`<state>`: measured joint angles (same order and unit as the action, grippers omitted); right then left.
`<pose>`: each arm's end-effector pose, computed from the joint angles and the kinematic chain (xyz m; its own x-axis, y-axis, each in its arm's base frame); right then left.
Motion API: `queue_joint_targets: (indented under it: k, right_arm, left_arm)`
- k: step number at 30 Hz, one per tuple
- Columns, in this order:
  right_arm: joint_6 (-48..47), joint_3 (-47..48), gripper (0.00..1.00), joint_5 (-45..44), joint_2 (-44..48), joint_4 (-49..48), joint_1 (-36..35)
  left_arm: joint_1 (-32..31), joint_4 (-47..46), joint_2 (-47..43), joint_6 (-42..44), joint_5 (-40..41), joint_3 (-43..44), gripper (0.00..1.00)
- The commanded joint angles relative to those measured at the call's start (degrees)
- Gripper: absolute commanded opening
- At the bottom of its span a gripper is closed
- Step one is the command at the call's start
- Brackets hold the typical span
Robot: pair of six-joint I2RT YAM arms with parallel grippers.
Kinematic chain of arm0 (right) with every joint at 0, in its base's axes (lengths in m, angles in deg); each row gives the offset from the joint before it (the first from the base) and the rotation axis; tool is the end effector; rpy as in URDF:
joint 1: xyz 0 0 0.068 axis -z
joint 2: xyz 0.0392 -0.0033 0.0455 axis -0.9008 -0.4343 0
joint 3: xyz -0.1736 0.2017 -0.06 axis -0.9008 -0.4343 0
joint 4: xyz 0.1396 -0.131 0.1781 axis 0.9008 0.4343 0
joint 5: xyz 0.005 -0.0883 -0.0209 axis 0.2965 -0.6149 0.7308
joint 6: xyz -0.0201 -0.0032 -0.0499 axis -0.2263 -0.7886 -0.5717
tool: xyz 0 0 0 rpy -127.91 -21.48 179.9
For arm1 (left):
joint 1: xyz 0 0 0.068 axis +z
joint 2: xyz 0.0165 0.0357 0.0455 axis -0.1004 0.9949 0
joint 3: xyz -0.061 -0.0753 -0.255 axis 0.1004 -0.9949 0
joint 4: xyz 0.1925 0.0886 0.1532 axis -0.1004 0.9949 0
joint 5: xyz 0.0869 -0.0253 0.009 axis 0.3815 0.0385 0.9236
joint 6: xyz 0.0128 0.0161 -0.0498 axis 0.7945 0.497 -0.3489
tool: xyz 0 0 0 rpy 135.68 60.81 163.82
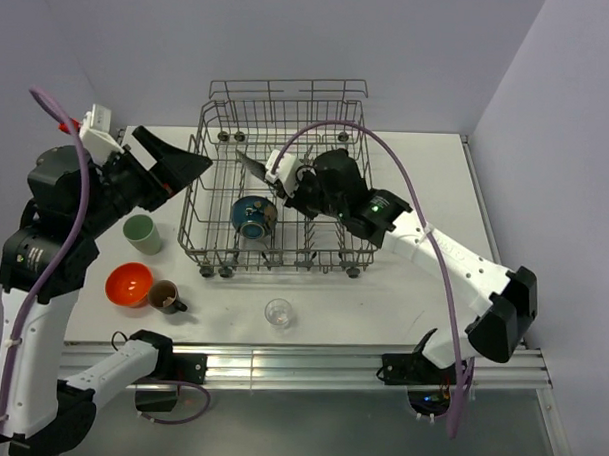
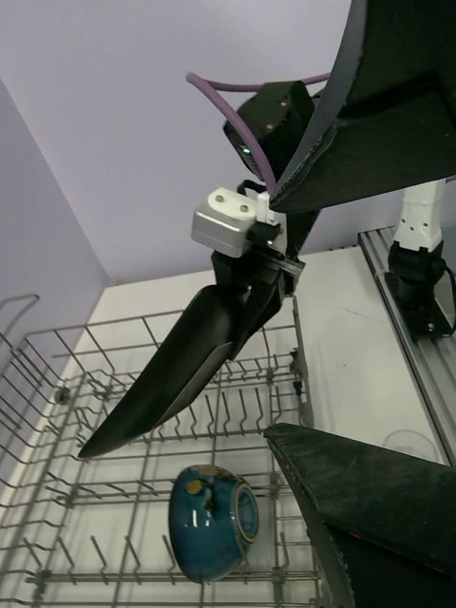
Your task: Load the mixed dishes into the dish rack
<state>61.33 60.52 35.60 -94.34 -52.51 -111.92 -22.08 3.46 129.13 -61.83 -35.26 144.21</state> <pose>0.2190 0.2428 0.3778 0.1158 -0.5724 -0.8117 -0.8057 0.4238 -0.4138 0.1190 -0.0418 0.5068 -0.4638 -0.6515 -0.6003 0.1490 0.6106 -0.7778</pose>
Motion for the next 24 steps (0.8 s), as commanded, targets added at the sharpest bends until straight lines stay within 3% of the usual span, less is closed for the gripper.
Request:
queue_joint_targets:
  k: [1, 7, 15, 24]
  right_arm:
    - [-3.9, 4.3, 0.00, 17.3, -1.8, -13.2, 3.2]
    - [0.4, 5.7, 0.00, 31.8, -6.9, -22.1, 9.6]
    - [1.2, 13.9, 0.00, 38.1, -12.6, -22.2, 12.2]
    - [14.3, 15.1, 0.00, 48.3, -18.7, -35.6, 15.2]
  left_arm:
    - [0.1, -2.0, -1.5, -0.3, -2.1, -2.1, 0.99]
    - [0.1, -2.4, -5.5, -1.0, -3.7, -6.8, 0.99]
    - [0.1, 1.5, -7.4, 0.6, -2.6, -7.4, 0.99]
    - [0.1, 1.2, -8.1, 0.2, -3.9, -10.0, 0.99]
